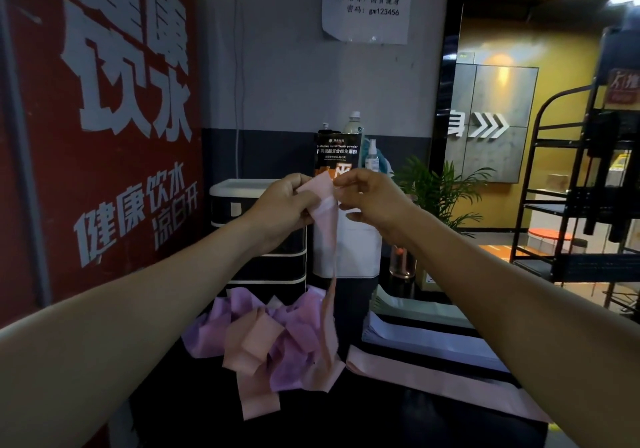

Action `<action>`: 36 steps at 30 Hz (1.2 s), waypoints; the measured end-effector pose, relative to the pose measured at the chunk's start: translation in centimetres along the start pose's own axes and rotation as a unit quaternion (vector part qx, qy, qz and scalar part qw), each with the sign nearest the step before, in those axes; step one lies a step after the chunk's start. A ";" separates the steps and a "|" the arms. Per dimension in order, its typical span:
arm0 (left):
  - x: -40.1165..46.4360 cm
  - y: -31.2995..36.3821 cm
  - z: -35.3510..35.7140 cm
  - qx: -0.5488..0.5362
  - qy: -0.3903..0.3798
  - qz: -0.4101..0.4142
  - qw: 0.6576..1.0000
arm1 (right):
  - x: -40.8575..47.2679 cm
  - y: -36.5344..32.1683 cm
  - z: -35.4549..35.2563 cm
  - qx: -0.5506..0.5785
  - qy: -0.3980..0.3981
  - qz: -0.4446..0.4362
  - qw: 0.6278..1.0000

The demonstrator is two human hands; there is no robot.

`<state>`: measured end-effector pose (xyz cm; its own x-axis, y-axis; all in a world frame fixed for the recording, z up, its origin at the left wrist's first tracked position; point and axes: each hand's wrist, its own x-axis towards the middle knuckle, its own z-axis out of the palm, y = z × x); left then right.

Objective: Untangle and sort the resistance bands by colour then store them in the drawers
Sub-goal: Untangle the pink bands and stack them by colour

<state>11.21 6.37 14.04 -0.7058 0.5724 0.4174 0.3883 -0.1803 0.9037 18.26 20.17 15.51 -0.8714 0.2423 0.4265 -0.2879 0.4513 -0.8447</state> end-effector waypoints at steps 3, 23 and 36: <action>-0.1 0.3 -0.1 0.016 0.008 -0.001 1.000 | -0.3 0.2 0.1 -0.020 -0.012 0.010 1.000; -0.9 -1.0 1.5 0.094 -0.010 0.022 0.995 | -2.2 0.6 -0.9 -0.071 0.029 -0.028 0.997; -2.4 -5.1 5.5 0.201 -0.174 -0.113 0.957 | -3.4 1.4 -4.9 -0.059 0.226 0.032 0.972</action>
<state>14.13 10.33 7.89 -0.5859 0.8049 0.0945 0.4941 0.2624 0.8288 22.72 24.17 14.45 -0.6146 0.6142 0.4951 -0.1678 0.5115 -0.8428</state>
